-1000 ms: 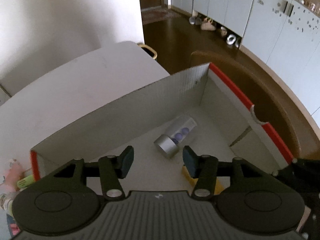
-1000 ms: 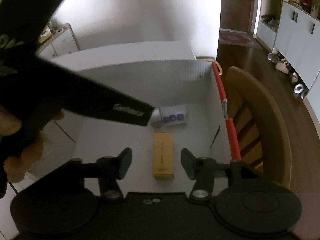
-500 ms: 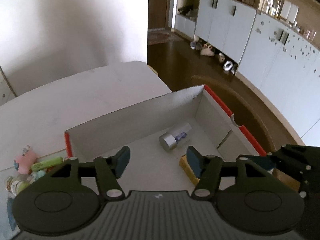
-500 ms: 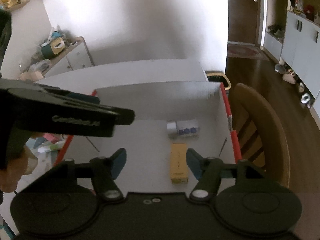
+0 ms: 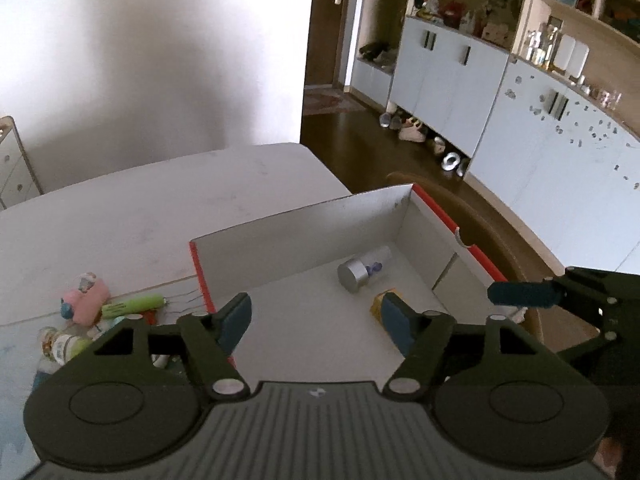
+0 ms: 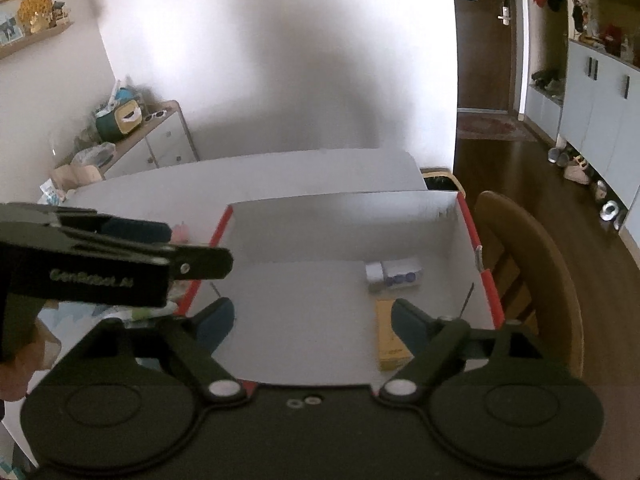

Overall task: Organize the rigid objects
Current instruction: 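Withdraw both tools from the red box back toward the pile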

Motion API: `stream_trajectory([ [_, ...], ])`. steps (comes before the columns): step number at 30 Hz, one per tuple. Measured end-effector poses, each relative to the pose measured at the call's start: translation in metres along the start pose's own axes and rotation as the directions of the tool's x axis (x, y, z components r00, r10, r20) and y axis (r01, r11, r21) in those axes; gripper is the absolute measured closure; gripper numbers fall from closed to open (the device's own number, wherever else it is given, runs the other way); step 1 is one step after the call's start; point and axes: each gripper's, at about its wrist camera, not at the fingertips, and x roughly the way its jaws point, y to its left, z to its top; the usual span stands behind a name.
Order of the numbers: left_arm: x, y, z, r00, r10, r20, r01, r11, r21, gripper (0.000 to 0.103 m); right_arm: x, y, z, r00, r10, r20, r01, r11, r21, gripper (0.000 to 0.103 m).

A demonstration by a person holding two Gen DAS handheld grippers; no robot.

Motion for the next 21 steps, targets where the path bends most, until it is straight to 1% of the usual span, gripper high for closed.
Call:
stream_trajectory([
  [5, -0.016, 0.01, -0.012, 1.0, -0.021, 0.021, 0.02, 0.999, 0.032, 0.027, -0.006, 0.02, -0.006, 1.0, -0.017, 0.021, 0.017, 1.0, 0.0, 0.008],
  [6, -0.019, 0.013, -0.015, 0.999, -0.026, 0.022, 0.025, 0.999, 0.032, 0.026, -0.007, 0.024, -0.008, 1.0, -0.019, 0.022, 0.019, 1.0, 0.002, 0.006],
  [8, -0.024, 0.022, -0.02, 0.999, -0.043, 0.021, 0.043, 0.999, 0.024, 0.024, -0.008, 0.033, -0.011, 0.999, -0.024, 0.023, 0.024, 1.0, 0.006, 0.003],
  [11, -0.033, 0.036, -0.028, 0.998, -0.059, 0.021, 0.058, 0.998, 0.014, 0.023, -0.007, 0.047, -0.015, 1.0, -0.023, 0.018, 0.022, 1.0, 0.021, 0.001],
  [13, -0.039, 0.046, -0.033, 0.998, -0.067, 0.022, 0.067, 0.998, 0.012, 0.023, -0.004, 0.057, -0.017, 1.0, -0.025, 0.011, 0.024, 0.999, 0.027, 0.001],
  [15, -0.044, 0.057, -0.039, 0.998, -0.068, 0.017, 0.068, 0.998, 0.008, 0.019, -0.002, 0.067, -0.019, 1.0, -0.021, 0.006, 0.021, 0.999, 0.033, 0.001],
  [21, -0.054, 0.094, -0.051, 0.999, -0.049, -0.001, 0.049, 0.999, 0.017, 0.019, 0.007, 0.099, -0.025, 1.0, -0.015, 0.0, 0.015, 0.999, 0.05, 0.001],
])
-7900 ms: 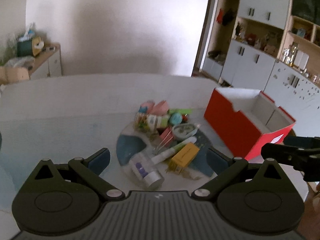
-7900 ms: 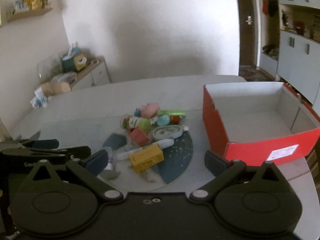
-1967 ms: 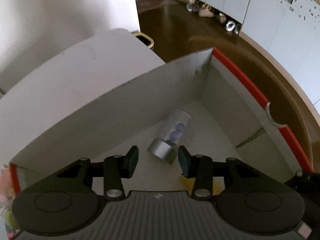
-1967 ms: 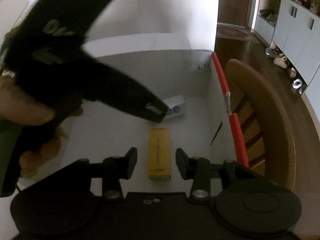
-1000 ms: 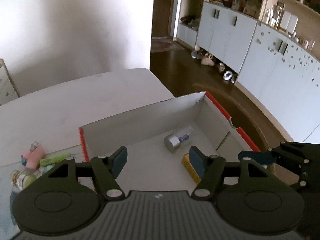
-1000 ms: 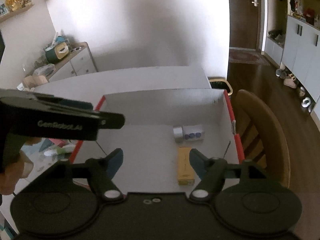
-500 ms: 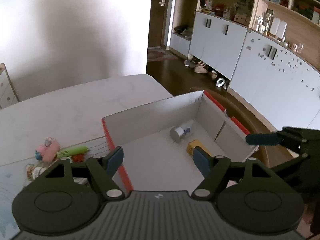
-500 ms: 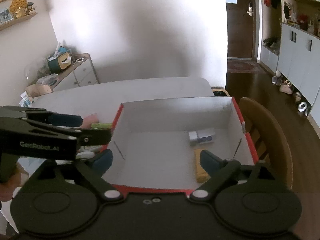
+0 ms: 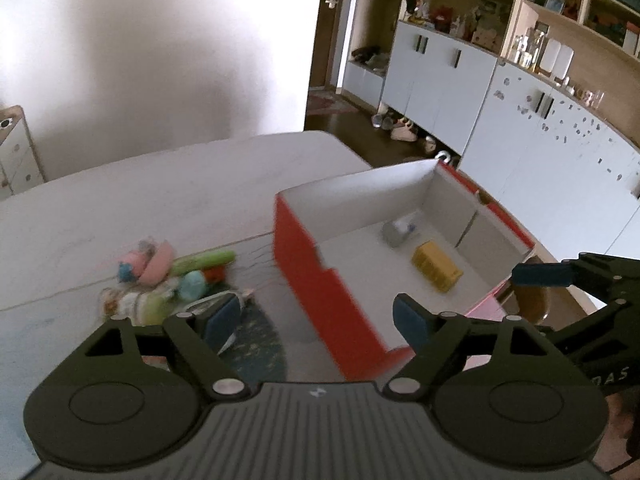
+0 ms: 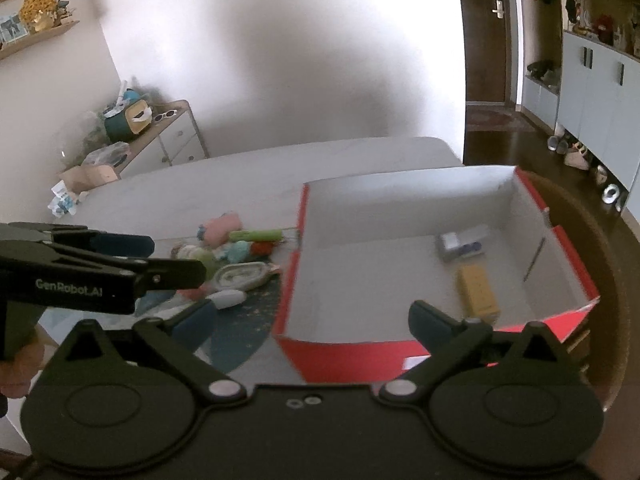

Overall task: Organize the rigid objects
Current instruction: 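Withdraw both tools from the red box back toward the pile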

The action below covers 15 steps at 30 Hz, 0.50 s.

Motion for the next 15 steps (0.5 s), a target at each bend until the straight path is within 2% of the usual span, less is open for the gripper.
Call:
stream_trajectory([
  [4, -0.006, 0.026, -0.006, 1.0, -0.01, -0.013, 0.01, 1.0, -0.009, 0.017, 0.01, 0.021, -0.004, 1.0, 0.009, -0.01, -0.009, 1.0, 0.004, 0.001],
  [6, -0.006, 0.04, -0.01, 1.0, -0.004, -0.017, 0.004, 1.0, -0.009, 0.008, 0.015, 0.031, -0.006, 1.0, 0.013, -0.019, -0.013, 1.0, 0.004, 0.001],
  [8, -0.006, 0.055, -0.015, 1.0, 0.001, -0.015, -0.002, 1.0, -0.026, 0.005, 0.022, 0.042, -0.009, 1.0, 0.012, -0.029, -0.012, 1.0, 0.005, 0.001],
  [15, 0.0, 0.101, -0.027, 1.0, 0.006, -0.014, -0.007, 0.996, -0.085, 0.003, 0.047, 0.076, -0.019, 0.997, 0.03, -0.071, -0.032, 0.999, -0.024, 0.001],
])
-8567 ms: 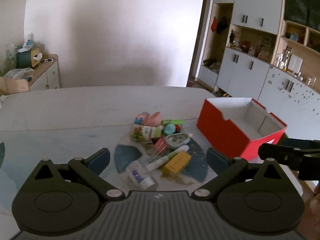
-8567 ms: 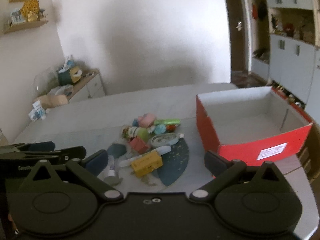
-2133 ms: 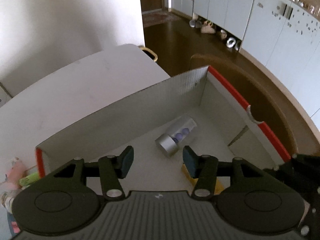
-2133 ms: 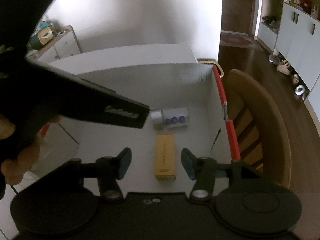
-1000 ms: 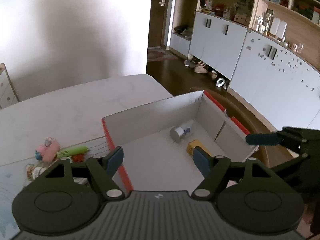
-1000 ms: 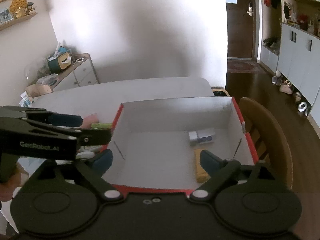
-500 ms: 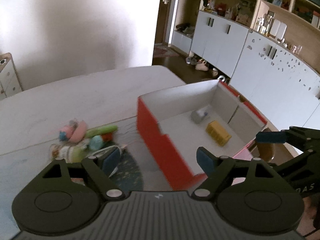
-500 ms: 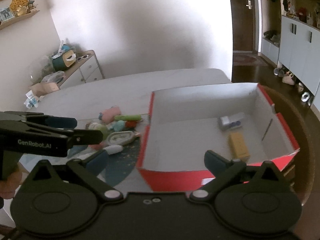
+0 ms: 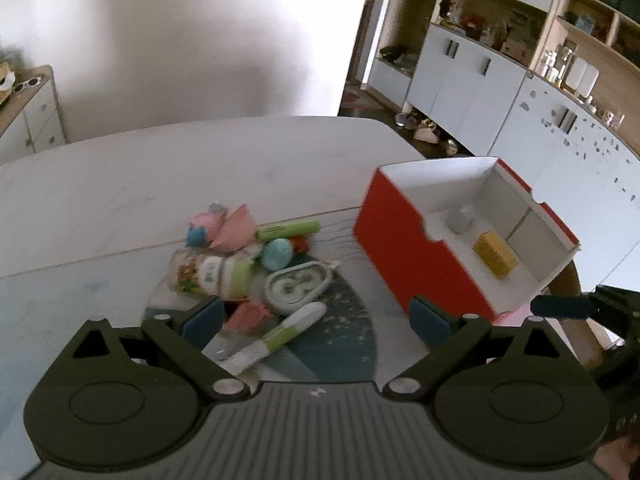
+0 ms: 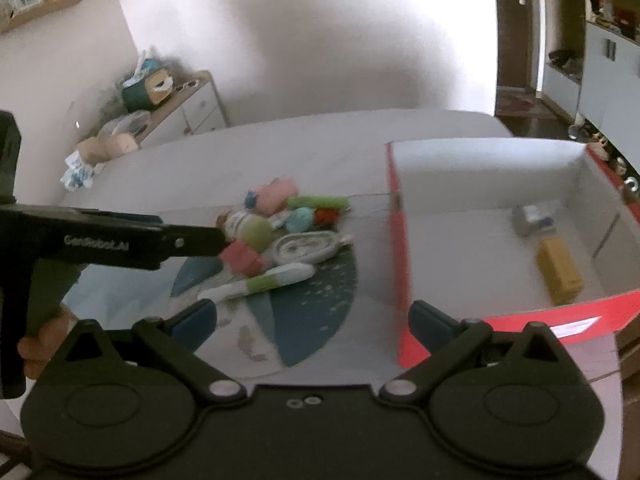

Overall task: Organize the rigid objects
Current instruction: 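Withdraw both tools from the red box back toward the pile, then grasp the pink binder clip with the left tool while the right tool grasps the glue stick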

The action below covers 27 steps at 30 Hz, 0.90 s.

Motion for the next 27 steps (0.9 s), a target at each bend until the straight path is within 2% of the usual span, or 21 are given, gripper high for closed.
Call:
stream_trajectory([
  [7, 0.019, 0.032, -0.011, 0.998, -0.056, -0.031, 0.054, 0.997, -0.061, 0.003, 0.032, 0.021, -0.004, 1.0, 0.004, -0.031, -0.004, 1.0, -0.012, 0.001],
  [21, 0.062, 0.06, -0.008, 0.997, 0.034, -0.067, -0.042, 0.992, -0.116, 0.004, 0.091, 0.041, 0.001, 0.999, -0.009, -0.045, 0.009, 1.0, 0.014, 0.003],
  [27, 0.077, 0.063, 0.0, 0.995, 0.026, -0.099, -0.041, 0.987, -0.152, 0.004, 0.115, 0.041, 0.007, 0.997, -0.034, -0.069, 0.038, 0.998, 0.053, 0.004],
])
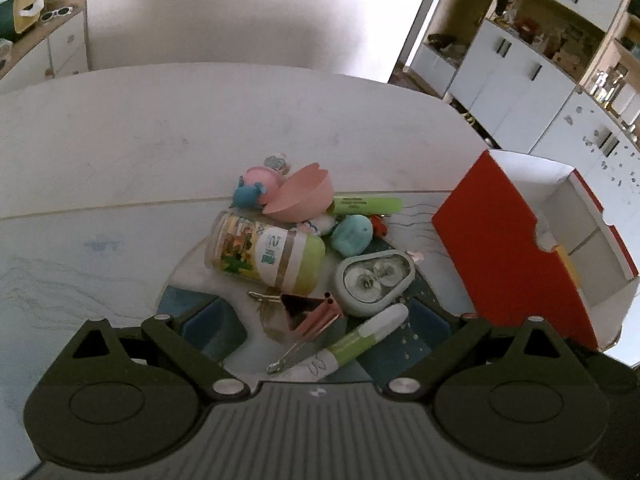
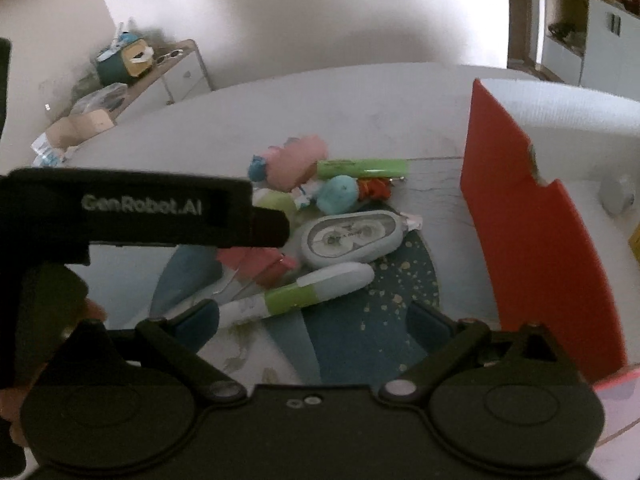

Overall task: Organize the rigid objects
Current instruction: 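Grasp the pink binder clip with the left tool while the right tool grasps the glue stick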

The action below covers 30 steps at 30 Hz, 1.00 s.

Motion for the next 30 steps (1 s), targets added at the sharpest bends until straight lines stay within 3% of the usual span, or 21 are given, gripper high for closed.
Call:
stream_trajectory([
  [5, 0.011, 0.003, 0.007, 1.0, -0.014, -0.021, 0.013, 0.999, -0.03, 0.004, 0.015, -0.005, 0.006, 1.0, -0.006, -0.017, 0.007, 0.998, 0.056, 0.005],
  [19, 0.026, 0.005, 0.008, 0.999, 0.011, -0.043, -0.014, 0.998, -0.065, 0.005, 0.042, 0.002, 0.006, 0.994, -0.098, -0.052, 0.1, 0.994, 0.044, 0.013],
  [30, 0.034, 0.005, 0.001, 0.997, 0.034, -0.068, -0.04, 0.996, -0.082, 0.022, 0.047, 0.01, 0.004, 0.988, -0.146, -0.05, 0.145, 0.989, -0.014, 0.022],
])
